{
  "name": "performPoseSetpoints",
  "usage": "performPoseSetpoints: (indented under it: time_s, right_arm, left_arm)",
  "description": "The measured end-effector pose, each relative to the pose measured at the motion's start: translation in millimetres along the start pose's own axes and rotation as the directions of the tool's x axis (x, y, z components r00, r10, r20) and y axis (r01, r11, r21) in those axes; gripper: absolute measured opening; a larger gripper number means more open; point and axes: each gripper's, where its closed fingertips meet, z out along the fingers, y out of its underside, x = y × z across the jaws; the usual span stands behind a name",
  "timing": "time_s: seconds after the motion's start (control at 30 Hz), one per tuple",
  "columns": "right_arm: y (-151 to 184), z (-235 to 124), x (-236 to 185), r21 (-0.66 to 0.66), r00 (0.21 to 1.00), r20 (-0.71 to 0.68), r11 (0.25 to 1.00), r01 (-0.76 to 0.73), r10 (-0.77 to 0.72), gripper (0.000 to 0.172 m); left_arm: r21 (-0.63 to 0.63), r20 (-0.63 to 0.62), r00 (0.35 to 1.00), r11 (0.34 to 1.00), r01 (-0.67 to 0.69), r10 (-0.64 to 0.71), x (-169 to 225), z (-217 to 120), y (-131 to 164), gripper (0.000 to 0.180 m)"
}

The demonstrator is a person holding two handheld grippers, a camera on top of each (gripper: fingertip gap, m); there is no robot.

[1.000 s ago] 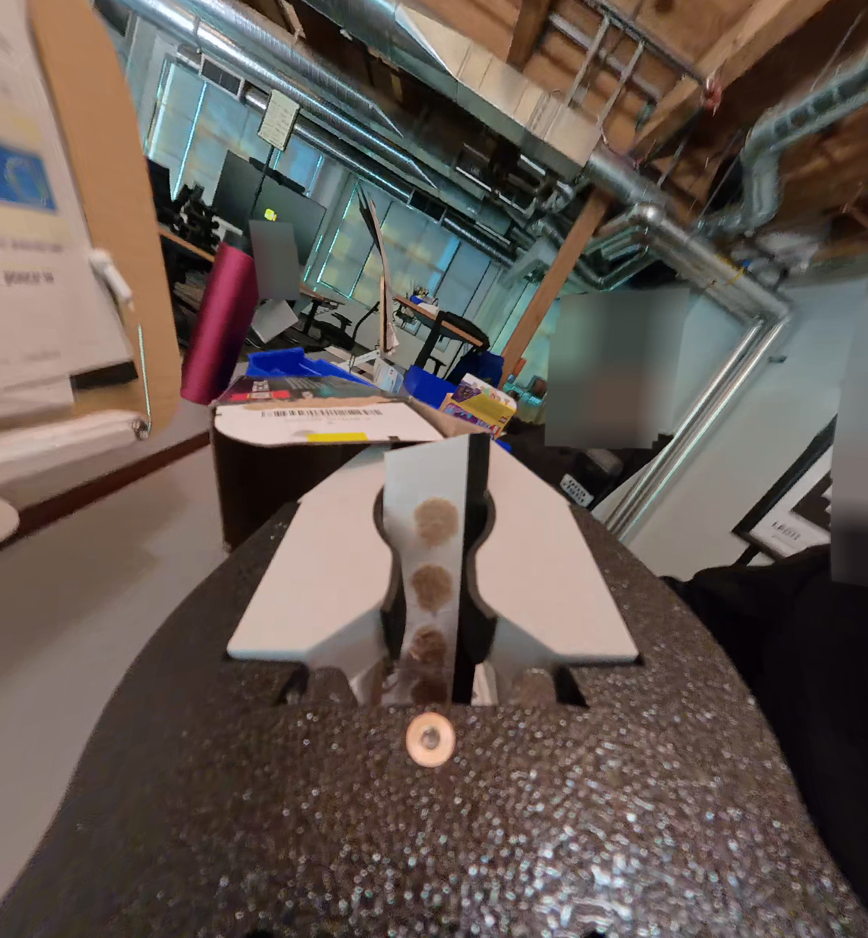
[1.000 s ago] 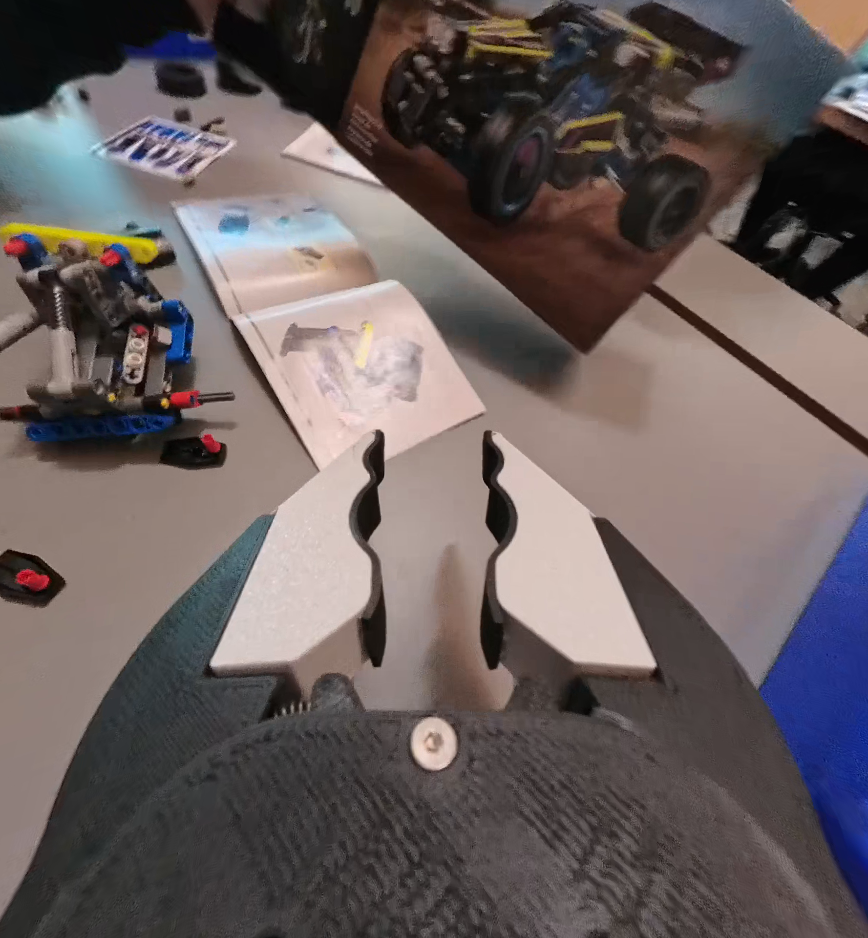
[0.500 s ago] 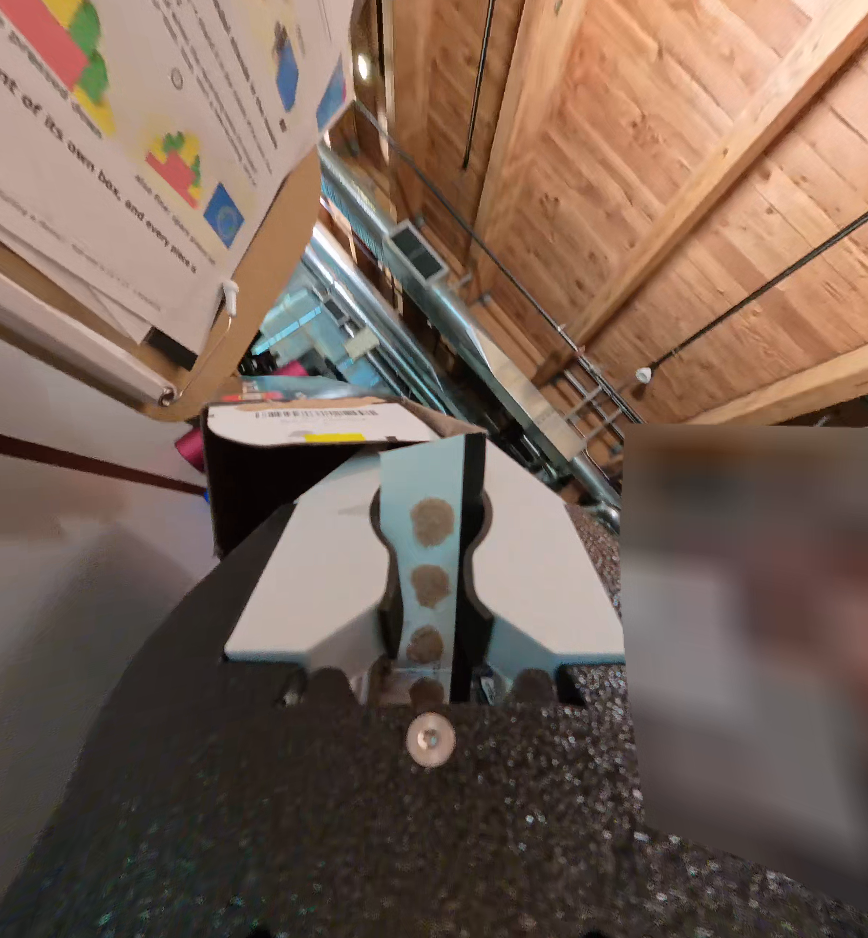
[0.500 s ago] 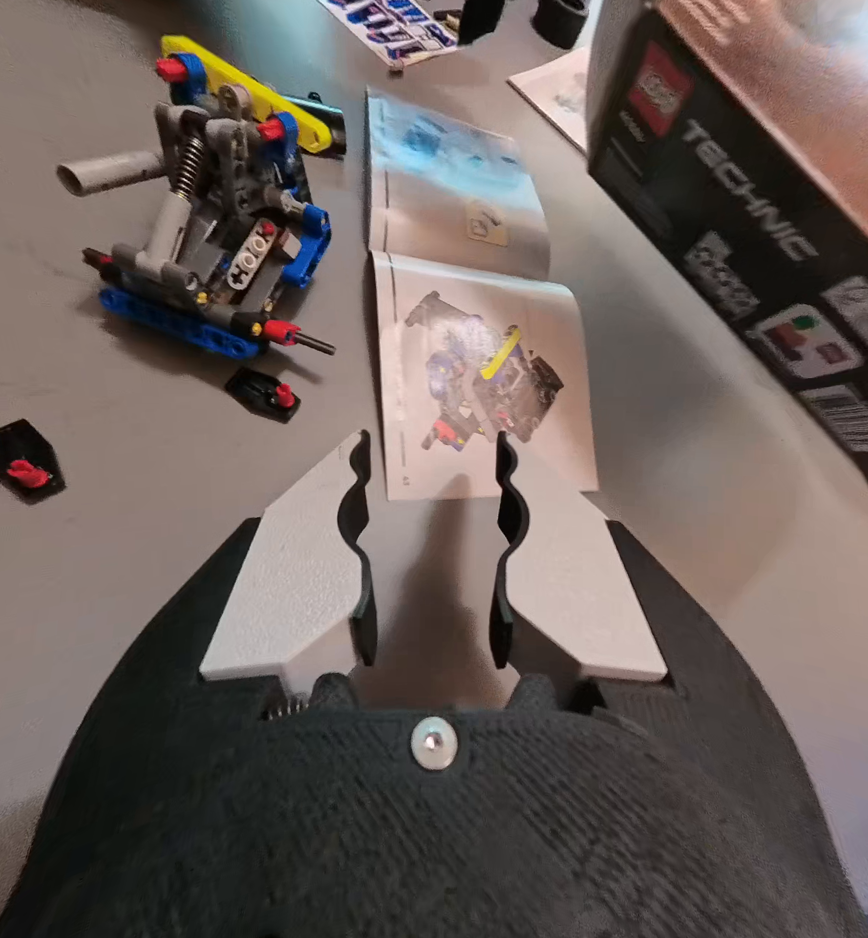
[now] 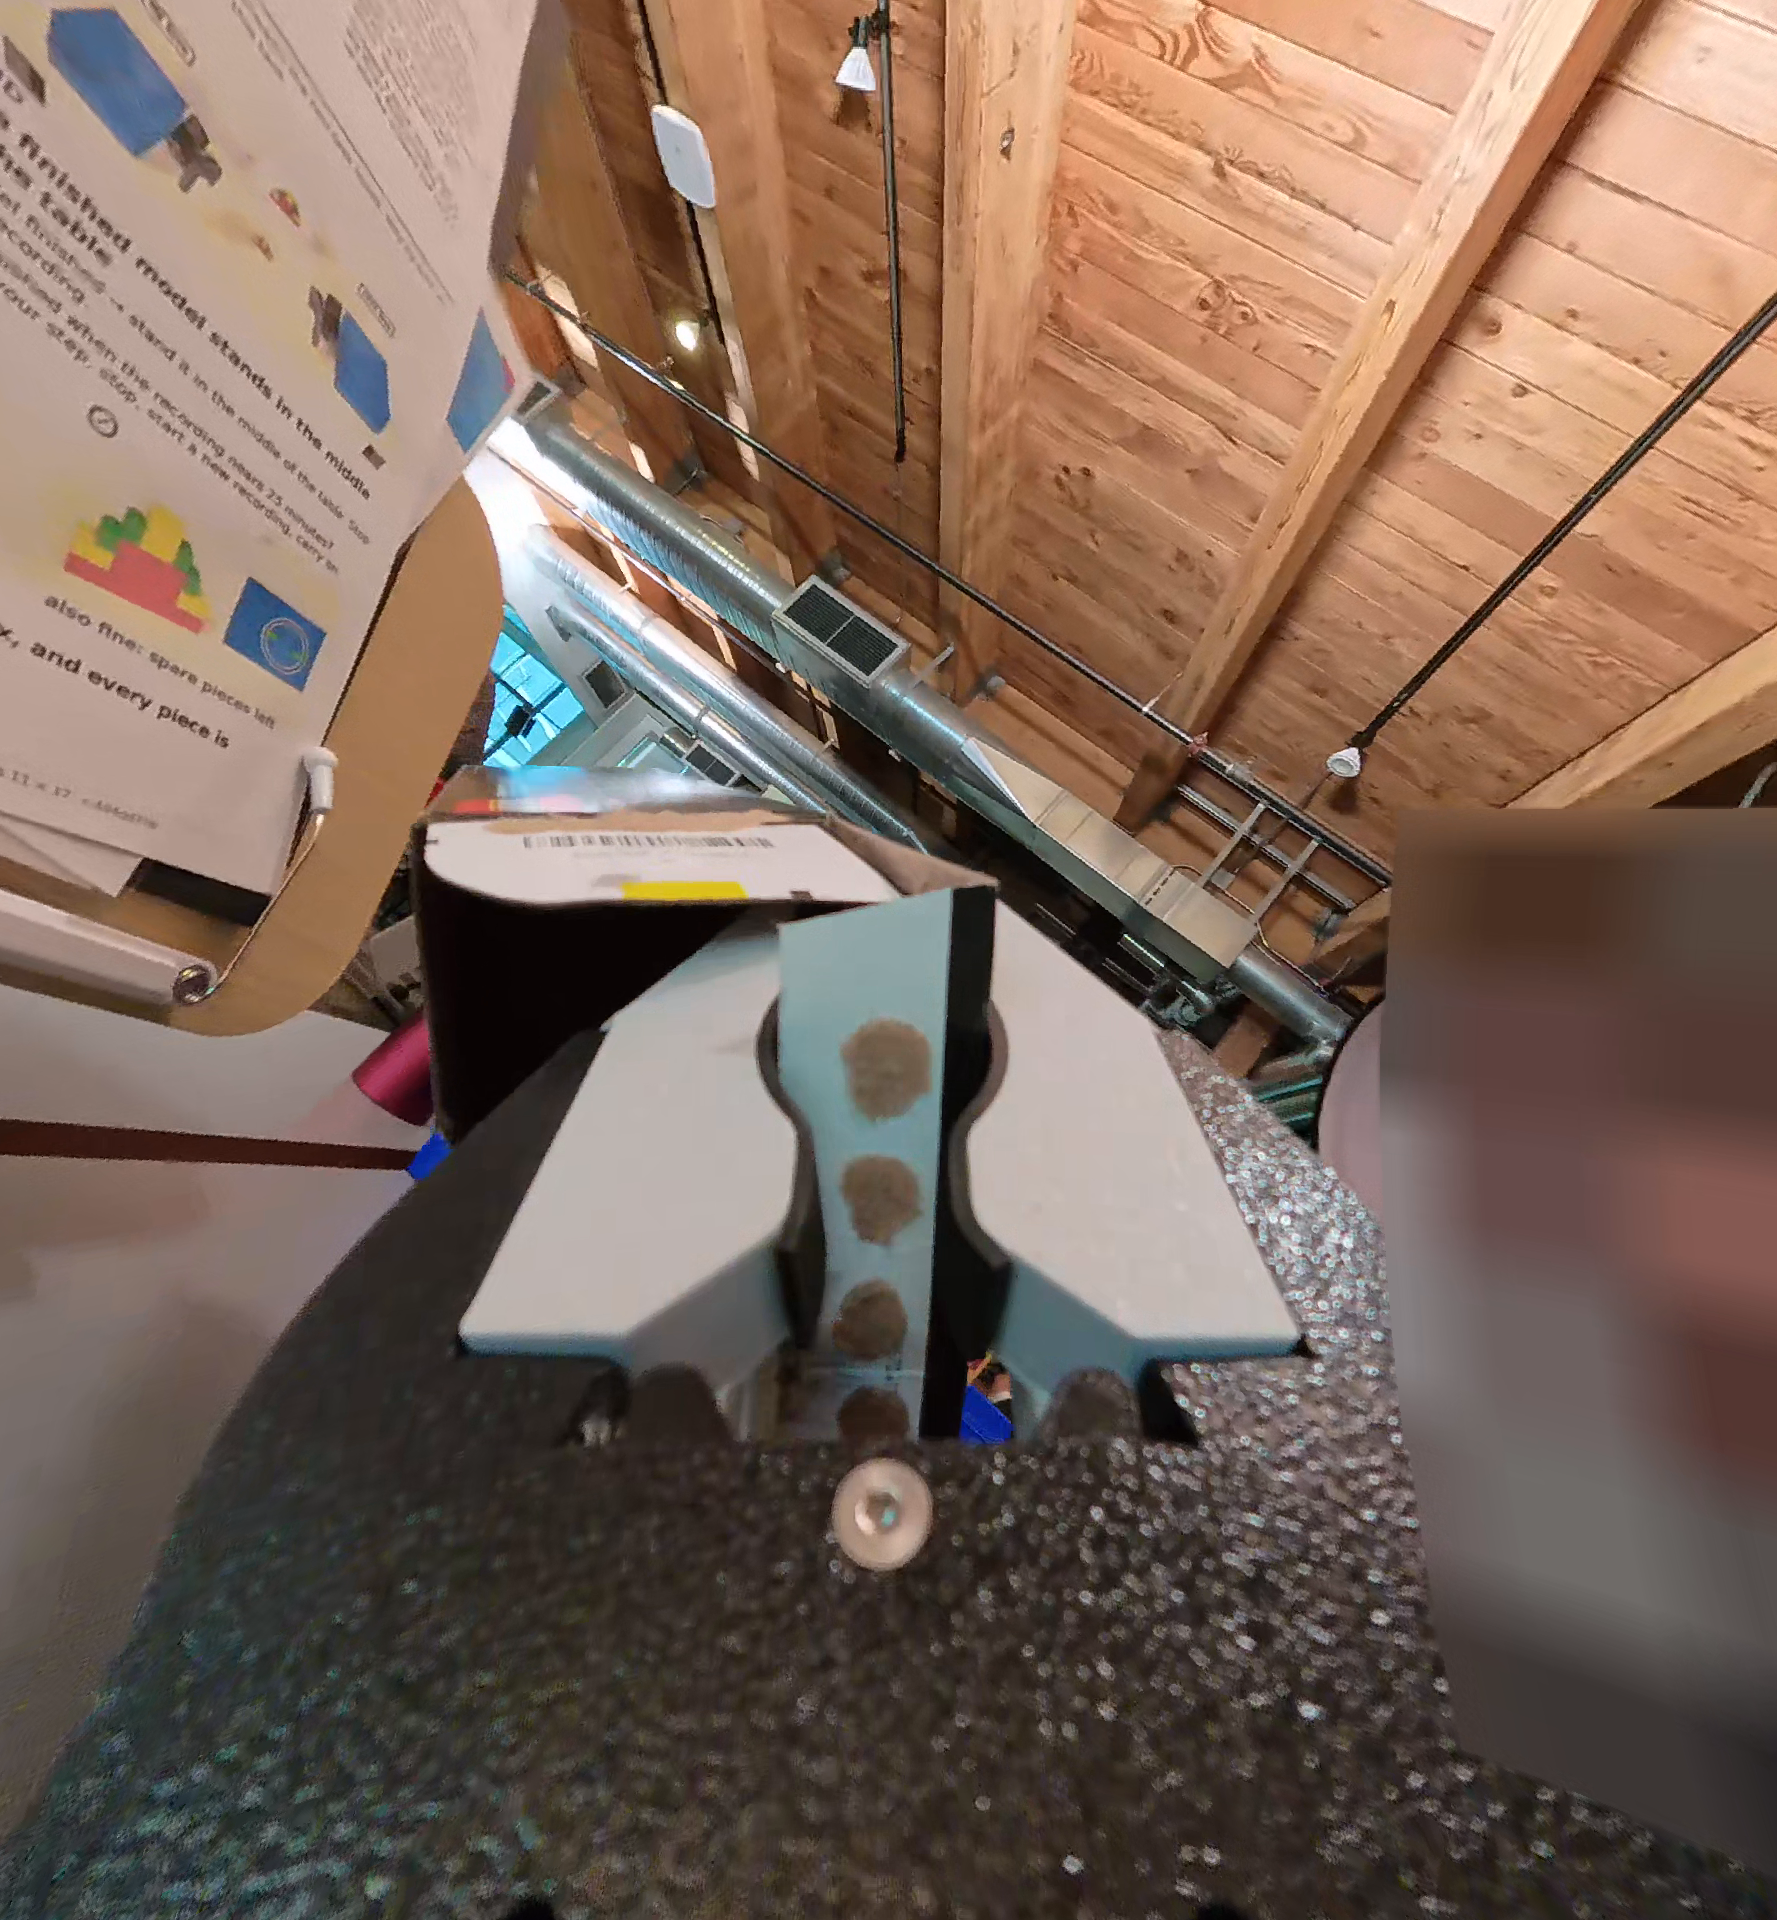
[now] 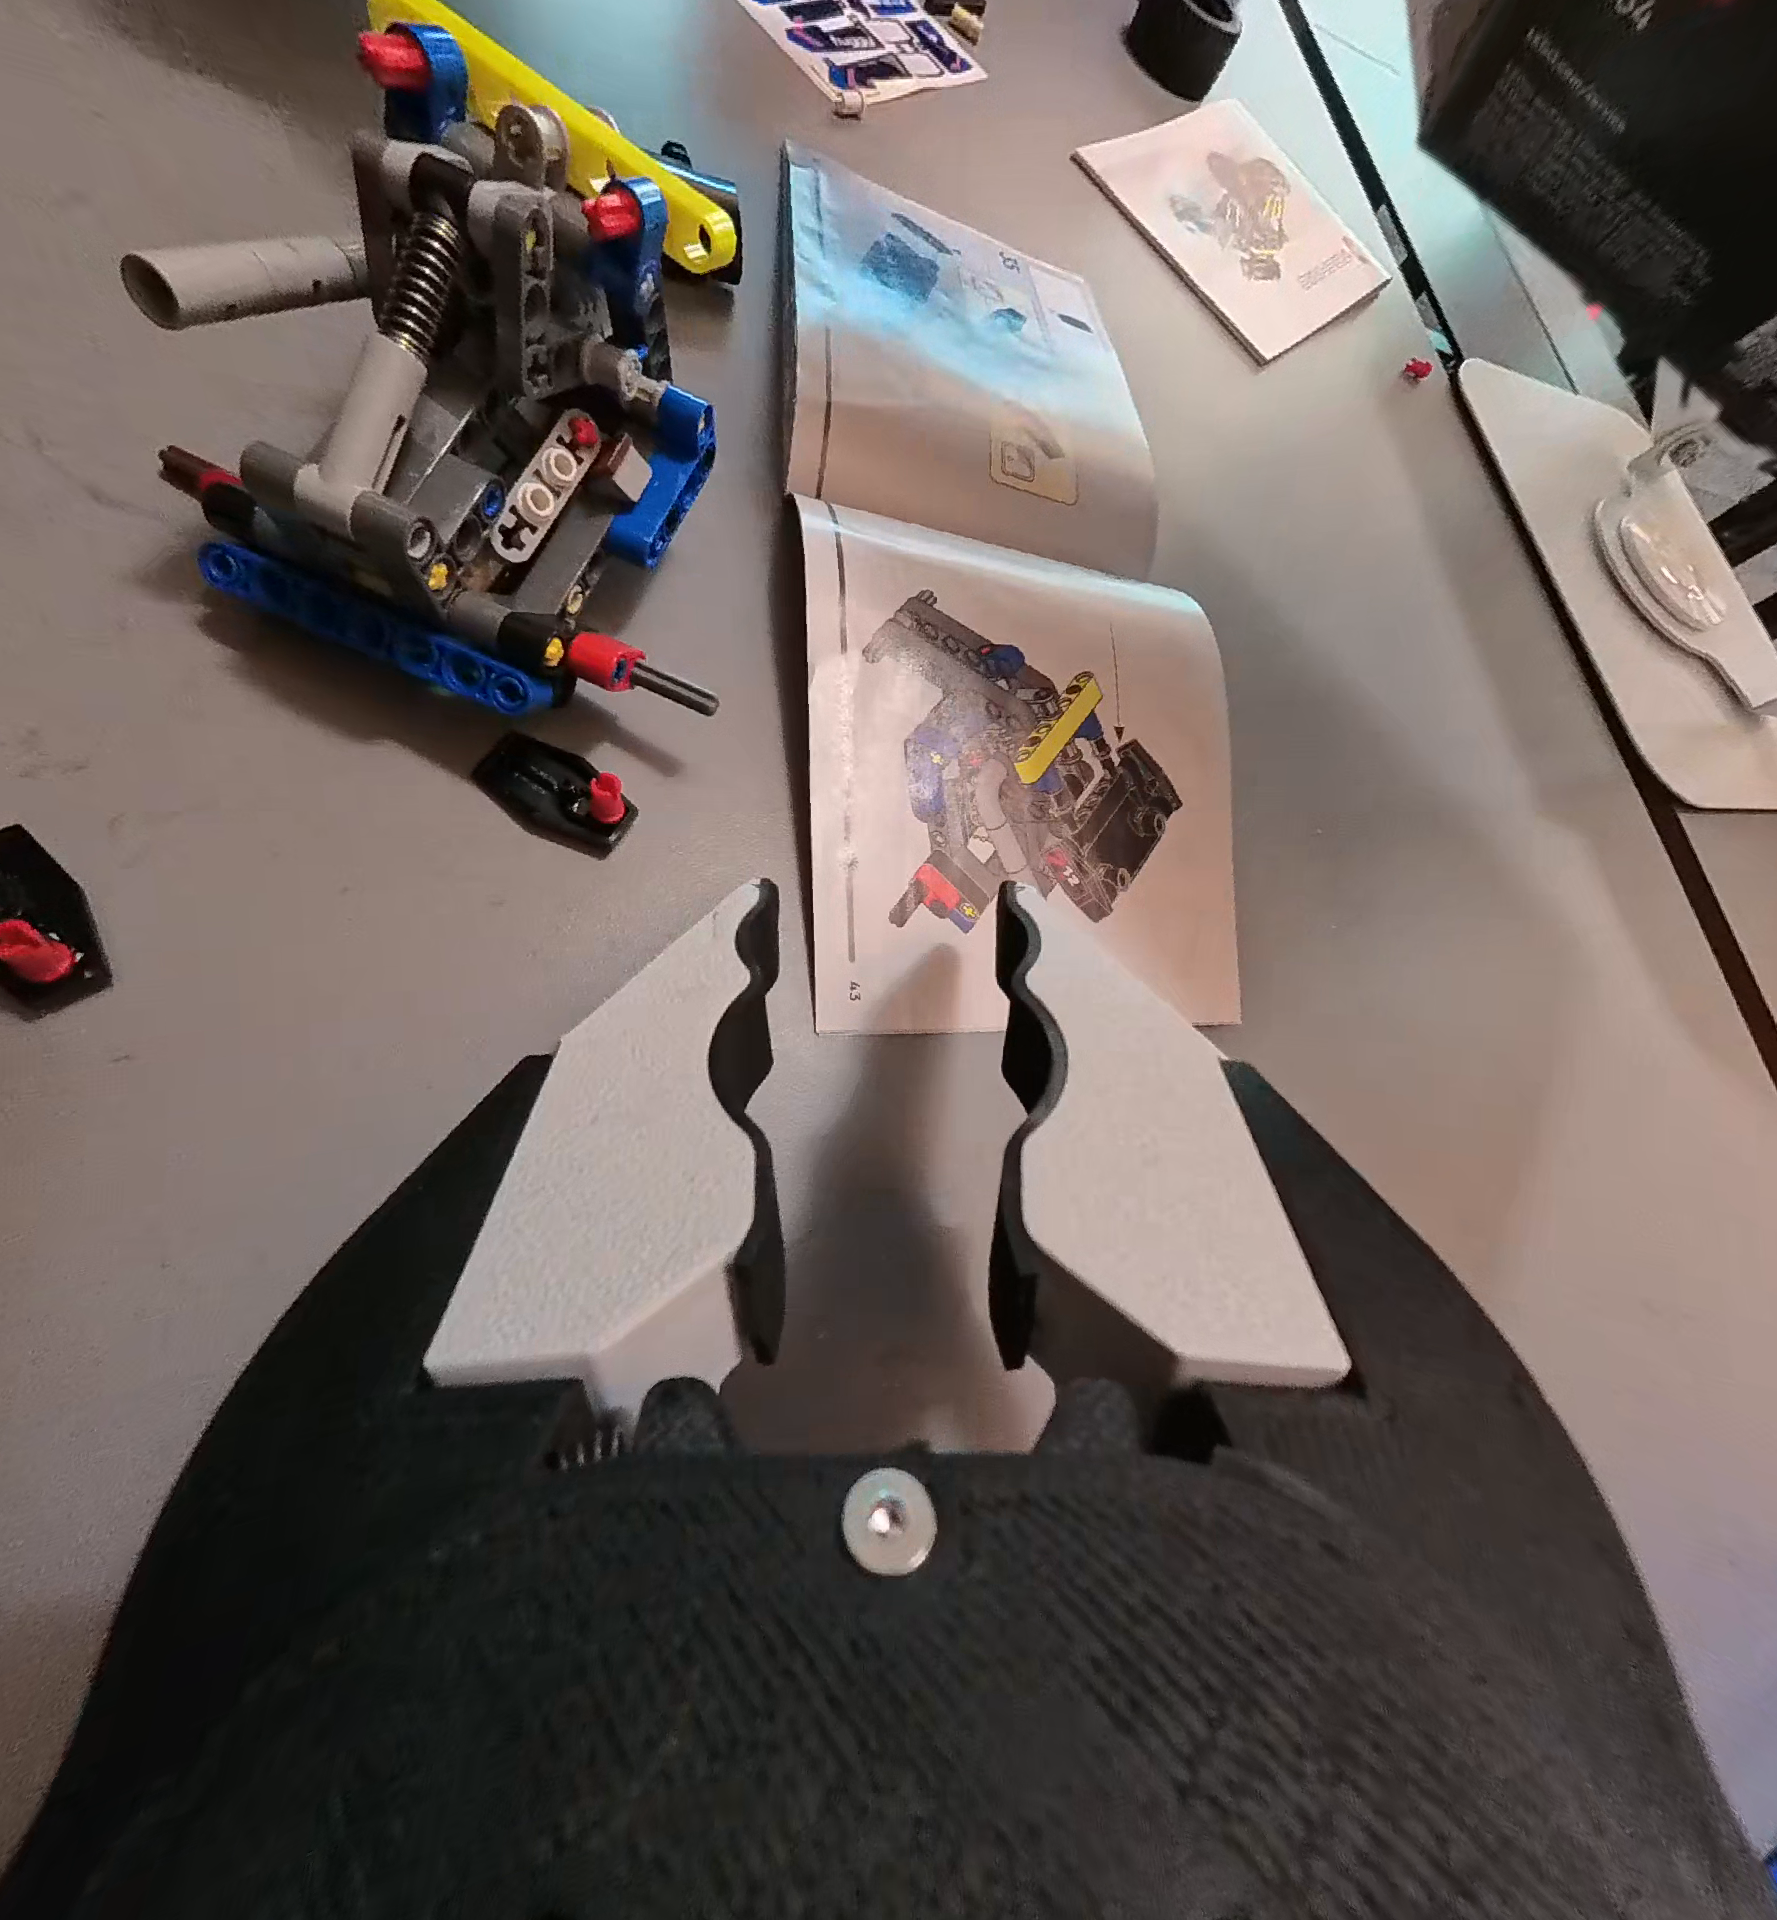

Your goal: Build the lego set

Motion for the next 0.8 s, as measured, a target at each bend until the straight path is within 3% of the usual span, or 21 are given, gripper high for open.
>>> performPoseSetpoints:
  time_s: [0.03, 0.43, 0.53, 0.6, 0.7, 0.8]
  right_arm:
    - [0, 0, 0, 0.0, 1.0, 0.0, 1.0, 0.0, 0.0, 0.039]
    - [0, 0, 1, -0.004, 1.0, -0.005, 1.0, -0.001, 0.001, 0.037]
    - [0, 0, 0, -0.003, 1.0, -0.003, 1.0, 0.001, -0.001, 0.036]
    - [0, 0, -1, -0.003, 1.0, 0.0, 1.0, 0.008, -0.008, 0.034]
    - [0, 0, -3, -0.001, 1.0, 0.0, 1.0, 0.027, -0.027, 0.03]
    - [-2, 0, -6, 0.003, 0.999, 0.009, 0.999, 0.038, -0.038, 0.033]
  left_arm:
    - [0.003, -0.01, 1.0, 1.0, -0.006, 0.006, 3, 1, 0, 0.015]
    - [0.002, -0.073, 0.997, 1.0, 0.024, -0.023, 20, 4, 1, 0.016]
    - [-0.123, -0.15, 0.987, 0.99, -0.068, 0.05, 16, 9, 15, 0.015]
    - [-0.288, -0.213, 0.969, 0.939, -0.185, 0.126, 4, 7, 35, 0.015]
    - [-0.472, -0.305, 0.919, 0.798, -0.375, 0.251, -18, -2, 66, 0.014]
    - [-0.501, -0.405, 0.837, 0.677, -0.539, 0.368, -36, -10, 80, 0.015]
